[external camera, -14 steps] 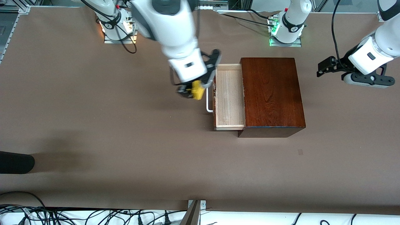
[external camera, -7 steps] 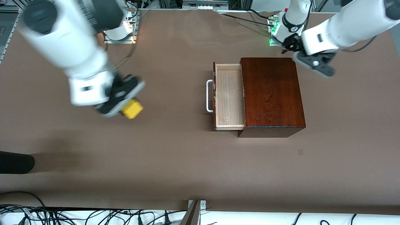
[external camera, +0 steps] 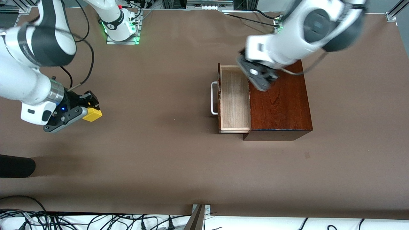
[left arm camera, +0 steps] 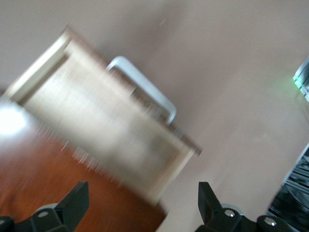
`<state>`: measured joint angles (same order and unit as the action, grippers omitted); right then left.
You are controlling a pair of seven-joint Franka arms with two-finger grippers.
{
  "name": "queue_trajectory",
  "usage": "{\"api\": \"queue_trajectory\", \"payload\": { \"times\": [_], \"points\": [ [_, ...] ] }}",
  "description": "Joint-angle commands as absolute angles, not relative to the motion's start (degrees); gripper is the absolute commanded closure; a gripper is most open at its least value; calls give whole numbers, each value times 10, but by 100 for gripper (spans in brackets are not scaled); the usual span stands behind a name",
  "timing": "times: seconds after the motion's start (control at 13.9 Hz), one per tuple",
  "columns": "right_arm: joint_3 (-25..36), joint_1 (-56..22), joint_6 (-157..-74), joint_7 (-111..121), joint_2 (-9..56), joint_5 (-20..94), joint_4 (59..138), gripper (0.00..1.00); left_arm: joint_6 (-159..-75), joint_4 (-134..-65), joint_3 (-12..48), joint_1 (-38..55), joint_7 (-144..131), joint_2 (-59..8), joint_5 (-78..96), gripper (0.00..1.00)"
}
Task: Open drawer, take yellow block, close drawer
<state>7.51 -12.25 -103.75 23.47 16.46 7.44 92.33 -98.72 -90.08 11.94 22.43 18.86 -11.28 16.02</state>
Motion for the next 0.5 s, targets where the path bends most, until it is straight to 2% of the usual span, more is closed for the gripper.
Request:
{"api": "queue_trajectory", "payload": {
  "times": [0.0, 0.29, 0.43],
  "points": [
    [71, -113, -1119, 180, 135, 65, 1035, 100, -1071, -904, 127, 258, 283, -141, 156, 0],
    [68, -112, -1299, 124, 149, 54, 1165, 100, -1160, -898, 148, 265, 445, -223, 157, 0],
    [66, -112, -1335, 111, 163, 54, 1186, 100, -1227, -900, 161, 280, 494, -267, 156, 0]
  ]
}}
